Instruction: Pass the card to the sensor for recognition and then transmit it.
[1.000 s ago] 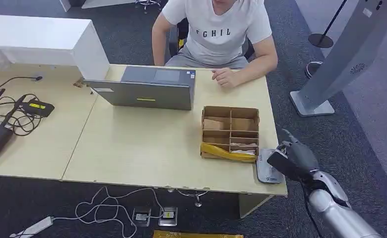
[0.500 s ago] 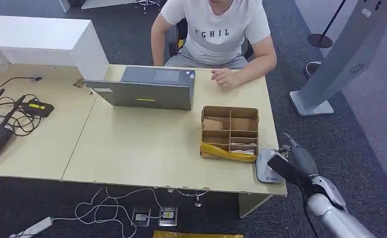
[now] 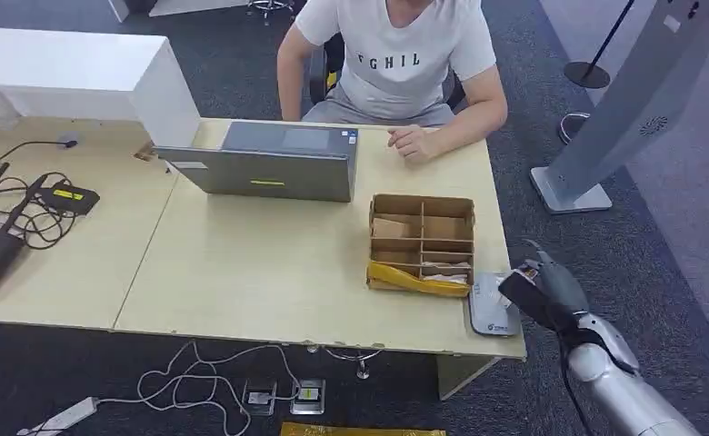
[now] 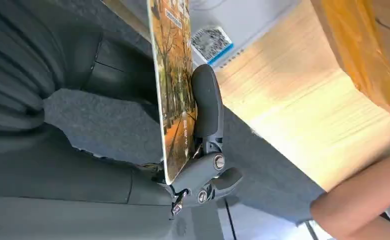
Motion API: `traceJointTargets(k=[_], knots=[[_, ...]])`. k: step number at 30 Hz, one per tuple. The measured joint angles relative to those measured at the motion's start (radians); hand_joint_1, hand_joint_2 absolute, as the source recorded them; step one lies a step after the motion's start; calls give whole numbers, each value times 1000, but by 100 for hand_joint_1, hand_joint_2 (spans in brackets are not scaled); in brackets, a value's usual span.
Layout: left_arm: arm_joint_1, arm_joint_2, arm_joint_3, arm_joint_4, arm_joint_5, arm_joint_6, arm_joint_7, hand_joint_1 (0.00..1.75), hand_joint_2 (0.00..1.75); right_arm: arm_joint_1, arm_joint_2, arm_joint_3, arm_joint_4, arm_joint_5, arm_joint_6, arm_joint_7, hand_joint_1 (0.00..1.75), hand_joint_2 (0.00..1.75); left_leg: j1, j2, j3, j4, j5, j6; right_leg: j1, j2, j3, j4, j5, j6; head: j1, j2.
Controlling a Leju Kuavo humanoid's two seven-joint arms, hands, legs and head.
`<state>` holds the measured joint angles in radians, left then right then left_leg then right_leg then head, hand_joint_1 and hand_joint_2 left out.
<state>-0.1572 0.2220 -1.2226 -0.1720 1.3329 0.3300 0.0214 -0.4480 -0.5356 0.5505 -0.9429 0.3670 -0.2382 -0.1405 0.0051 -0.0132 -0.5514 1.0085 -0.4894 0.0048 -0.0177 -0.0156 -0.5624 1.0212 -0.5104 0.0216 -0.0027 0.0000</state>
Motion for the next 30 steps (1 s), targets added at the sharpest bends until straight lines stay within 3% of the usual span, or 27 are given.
traceJointTargets(k=[4,10,20,30], knots=[[0,0,0,0,-3,-7,-2,0,0,-15,-16,-34,-138,-63,116,82,175,175,0,0,0,0,0,0,0,0,0,0,0,0,0,0],[1,0,0,0,-3,-15,-12,0,0,-96,-27,-85,-337,-74,178,124,175,175,0,0,0,0,0,0,0,0,0,0,0,0,0,0],[0,-7,0,0,-10,-18,-16,0,0,-218,-29,-123,-416,-9,179,94,175,175,0,0,0,0,0,0,0,0,0,0,0,0,0,0],[-1,-15,-7,0,-42,-36,-19,0,0,-309,22,-100,-344,213,102,40,175,175,1,-1,-1,0,0,-1,1,-1,-1,0,0,0,0,0]])
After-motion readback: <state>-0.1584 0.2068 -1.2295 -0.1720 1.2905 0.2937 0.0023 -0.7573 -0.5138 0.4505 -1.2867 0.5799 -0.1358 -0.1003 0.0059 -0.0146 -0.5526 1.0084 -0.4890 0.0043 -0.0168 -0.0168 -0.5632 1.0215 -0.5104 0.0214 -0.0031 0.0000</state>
